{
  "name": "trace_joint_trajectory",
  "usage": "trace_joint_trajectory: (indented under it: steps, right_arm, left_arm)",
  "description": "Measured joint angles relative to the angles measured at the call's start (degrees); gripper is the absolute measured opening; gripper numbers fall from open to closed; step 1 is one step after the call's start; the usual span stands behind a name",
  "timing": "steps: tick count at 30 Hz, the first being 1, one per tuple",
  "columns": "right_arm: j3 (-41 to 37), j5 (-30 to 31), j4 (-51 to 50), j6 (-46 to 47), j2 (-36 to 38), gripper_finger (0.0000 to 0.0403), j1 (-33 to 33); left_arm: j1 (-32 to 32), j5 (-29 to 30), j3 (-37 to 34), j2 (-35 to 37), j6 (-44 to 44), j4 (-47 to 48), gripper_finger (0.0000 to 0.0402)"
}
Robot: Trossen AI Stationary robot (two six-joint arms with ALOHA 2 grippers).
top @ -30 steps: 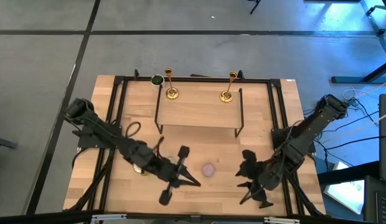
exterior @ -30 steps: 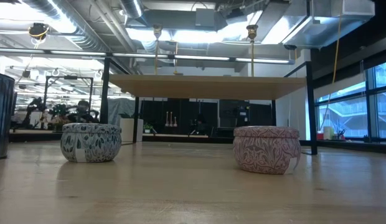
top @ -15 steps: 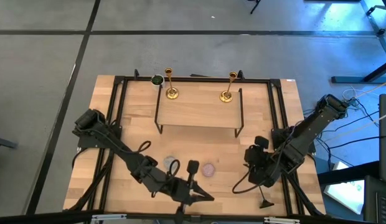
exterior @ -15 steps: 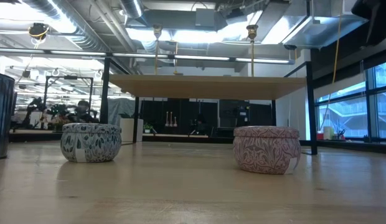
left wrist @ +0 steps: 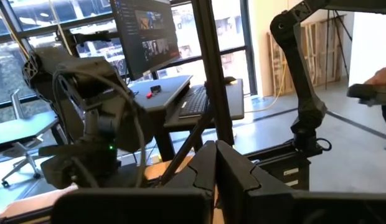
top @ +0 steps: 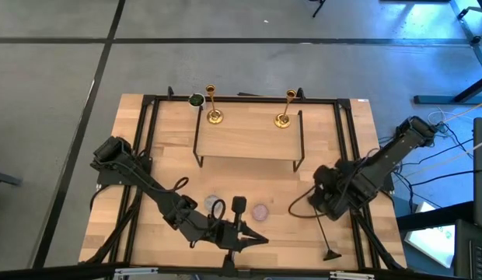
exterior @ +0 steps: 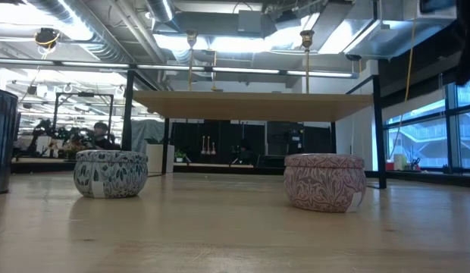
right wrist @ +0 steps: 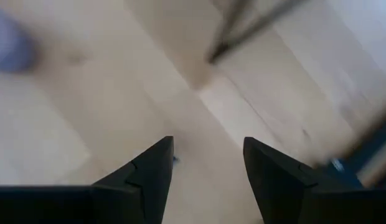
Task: Pick & Place candle stick holders
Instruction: Put the blue scented candle on the shelf
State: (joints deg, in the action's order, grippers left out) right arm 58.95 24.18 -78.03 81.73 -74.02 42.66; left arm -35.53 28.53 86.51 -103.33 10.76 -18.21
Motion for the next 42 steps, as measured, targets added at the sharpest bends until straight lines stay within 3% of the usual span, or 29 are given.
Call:
trace_joint_trajectory:
  steps: [6,13,25,29,36,42]
  right_arm:
    - [-3.69,-6.71,1.64,2.51,0.17,0.0196,-0.25]
    - [-6.05,-10.7,11.01,-5.35,0.22,0.0196,-0.29]
    - [-6.15,-8.22,23.77,-22.62,2.82,0.0196,-0.27]
    - [-7.77,-6.21,28.78,-28.04,5.6,0.0196,-0.27]
    - [-19.23,-10.11,49.13,-40.08,17.92,0.0196,-0.99]
    - [-29.55,-17.98,76.77,-59.24,28.91,0.0196,-3.25]
  left_arm:
    - [0.11,-0.02,-0.03,0.12,2.9,0.08,0.0001]
    - [1.25,-0.22,-0.06,0.31,3.03,1.83,0.0002]
    - [3.56,-3.29,-0.1,2.42,1.49,12.83,0.0001]
    - [4.37,-7.13,-0.1,2.39,1.87,14.4,0.0003]
    - [5.24,-11.73,-0.1,2.92,1.58,15.52,0.0003]
    - [5.53,-13.78,-0.1,3.13,1.56,15.54,0.0001]
